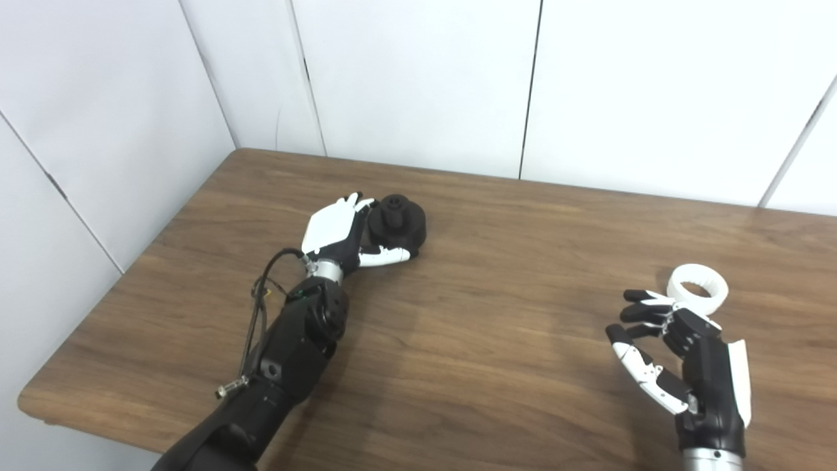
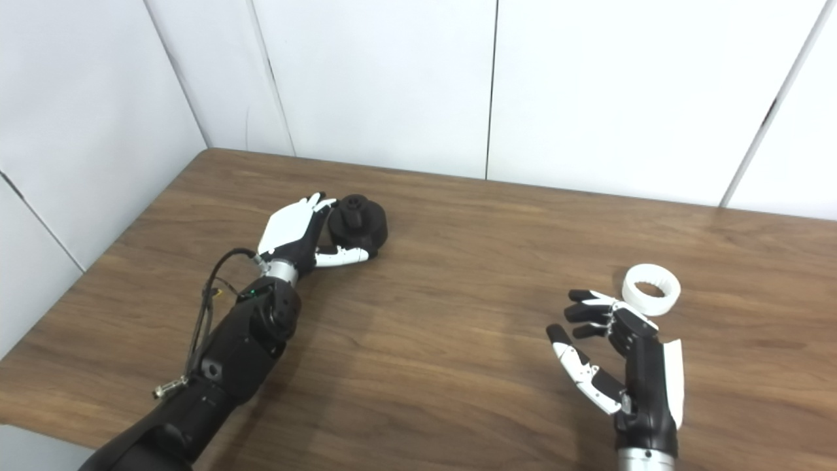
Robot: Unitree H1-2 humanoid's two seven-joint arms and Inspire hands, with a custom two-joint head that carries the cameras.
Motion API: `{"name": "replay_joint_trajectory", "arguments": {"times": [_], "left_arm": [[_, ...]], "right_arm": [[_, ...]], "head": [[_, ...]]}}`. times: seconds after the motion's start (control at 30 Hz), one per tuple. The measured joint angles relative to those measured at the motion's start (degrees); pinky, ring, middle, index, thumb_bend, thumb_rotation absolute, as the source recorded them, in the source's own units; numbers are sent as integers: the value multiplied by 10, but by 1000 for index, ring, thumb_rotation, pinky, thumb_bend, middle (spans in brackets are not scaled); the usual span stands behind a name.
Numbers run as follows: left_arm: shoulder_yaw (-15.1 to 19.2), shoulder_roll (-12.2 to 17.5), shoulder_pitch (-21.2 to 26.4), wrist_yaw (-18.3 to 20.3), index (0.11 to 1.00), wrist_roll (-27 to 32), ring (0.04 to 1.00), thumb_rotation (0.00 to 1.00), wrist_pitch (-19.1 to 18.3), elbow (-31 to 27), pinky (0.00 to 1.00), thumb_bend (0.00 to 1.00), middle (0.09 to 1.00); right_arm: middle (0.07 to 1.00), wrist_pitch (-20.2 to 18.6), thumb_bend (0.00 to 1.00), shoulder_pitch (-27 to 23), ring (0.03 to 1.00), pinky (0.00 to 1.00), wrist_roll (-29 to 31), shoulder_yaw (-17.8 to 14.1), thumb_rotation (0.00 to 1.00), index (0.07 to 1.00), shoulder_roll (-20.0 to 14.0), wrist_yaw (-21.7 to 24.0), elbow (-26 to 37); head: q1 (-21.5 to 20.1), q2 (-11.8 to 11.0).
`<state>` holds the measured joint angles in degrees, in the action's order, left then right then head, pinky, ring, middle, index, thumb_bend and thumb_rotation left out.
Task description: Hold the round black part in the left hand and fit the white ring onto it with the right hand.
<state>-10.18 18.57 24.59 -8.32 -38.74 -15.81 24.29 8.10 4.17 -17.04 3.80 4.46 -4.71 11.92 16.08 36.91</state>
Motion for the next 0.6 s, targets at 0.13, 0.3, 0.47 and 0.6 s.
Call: {"name": "replay_joint_trajectory", "arguments": {"times": [0.13, 0.3, 0.47, 0.6], "left_arm": [[0, 0, 2, 0, 855, 11, 1000, 585, 7, 2, 933, 1000, 1000], [4, -2, 3, -4, 800, 24, 1000, 504, 17, 8, 949, 957, 989], [10, -7, 3, -10, 734, 43, 1000, 422, 34, 11, 960, 904, 980], [13, -10, 3, -15, 703, 57, 1000, 361, 39, 13, 974, 874, 974]], "right_arm": [[671, -4, 498, 0, 584, 487, 0, 0, 164, 499, 0, 0, 2], [669, -5, 499, 0, 589, 494, 2, 0, 163, 499, 0, 0, 3], [670, -6, 499, 0, 586, 487, 3, 0, 164, 499, 0, 0, 5], [671, -7, 498, 0, 584, 486, 4, 0, 163, 499, 0, 1, 6]], "head": [[-2, 3], [-2, 4], [-1, 5], [0, 6]]}}
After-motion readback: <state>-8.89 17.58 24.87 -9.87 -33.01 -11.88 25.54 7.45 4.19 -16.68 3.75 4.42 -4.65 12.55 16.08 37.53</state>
